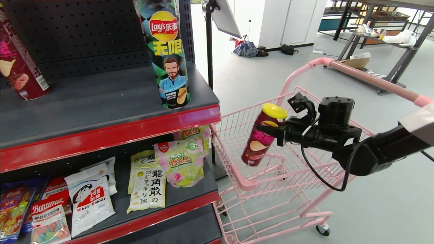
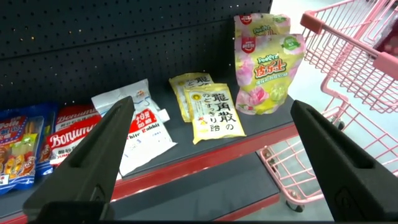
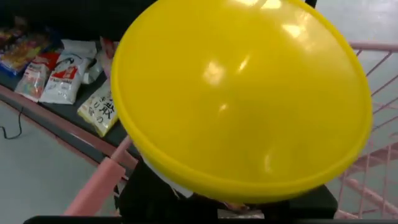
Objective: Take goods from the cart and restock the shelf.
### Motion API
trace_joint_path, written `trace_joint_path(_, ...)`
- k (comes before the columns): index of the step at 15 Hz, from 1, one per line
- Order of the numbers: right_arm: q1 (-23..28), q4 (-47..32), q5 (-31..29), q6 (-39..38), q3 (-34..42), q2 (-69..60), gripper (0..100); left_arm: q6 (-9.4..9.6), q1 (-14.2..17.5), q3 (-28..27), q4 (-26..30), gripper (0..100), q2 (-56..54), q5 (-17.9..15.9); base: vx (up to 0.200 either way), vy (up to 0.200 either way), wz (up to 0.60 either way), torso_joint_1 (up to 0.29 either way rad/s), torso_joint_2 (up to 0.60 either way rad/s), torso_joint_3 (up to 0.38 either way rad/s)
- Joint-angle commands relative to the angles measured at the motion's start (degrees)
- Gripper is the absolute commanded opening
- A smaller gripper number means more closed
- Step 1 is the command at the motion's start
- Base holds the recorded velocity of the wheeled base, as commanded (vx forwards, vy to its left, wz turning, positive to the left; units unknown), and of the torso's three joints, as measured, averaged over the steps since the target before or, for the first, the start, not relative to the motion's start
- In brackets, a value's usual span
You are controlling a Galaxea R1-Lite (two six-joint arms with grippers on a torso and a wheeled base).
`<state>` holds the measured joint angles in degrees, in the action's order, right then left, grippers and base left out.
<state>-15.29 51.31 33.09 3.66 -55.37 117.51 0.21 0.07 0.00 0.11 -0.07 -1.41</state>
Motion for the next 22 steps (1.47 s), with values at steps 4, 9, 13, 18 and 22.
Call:
trace_joint_path(4, 0.35, -18.7, -5.49, -0.23, -4.48, -28.74, 0, -0.03, 0.01, 0.0, -0.02, 100, 0.07, 0.01, 0.0, 0.0, 0.0, 0.0, 0.0, 0.0)
trace_joint_path(9, 7.11, -38.48, -20.08, -0.14, 13.97, -59.85, 0, -0.12, 0.01, 0.0, 0.07, 100, 0.07, 0.01, 0.0, 0.0, 0.0, 0.0, 0.0, 0.0)
trace_joint_path(13, 16.17, -43.31, -30.01, -0.41, 24.17, -72.59, 0, -0.12, 0.01, 0.0, 0.07, 100, 0.07, 0.01, 0.0, 0.0, 0.0, 0.0, 0.0, 0.0)
trace_joint_path(18, 18.89, -43.31, -32.21, 1.44, 30.5, -74.7, 0, -0.12, 0.01, 0.0, 0.07, 100, 0.07, 0.01, 0.0, 0.0, 0.0, 0.0, 0.0, 0.0)
trace_joint_path(22, 18.98, -43.4, -32.03, 3.02, 31.81, -75.41, 0, -0.12, 0.01, 0.0, 0.07, 100, 0.07, 0.01, 0.0, 0.0, 0.0, 0.0, 0.0, 0.0)
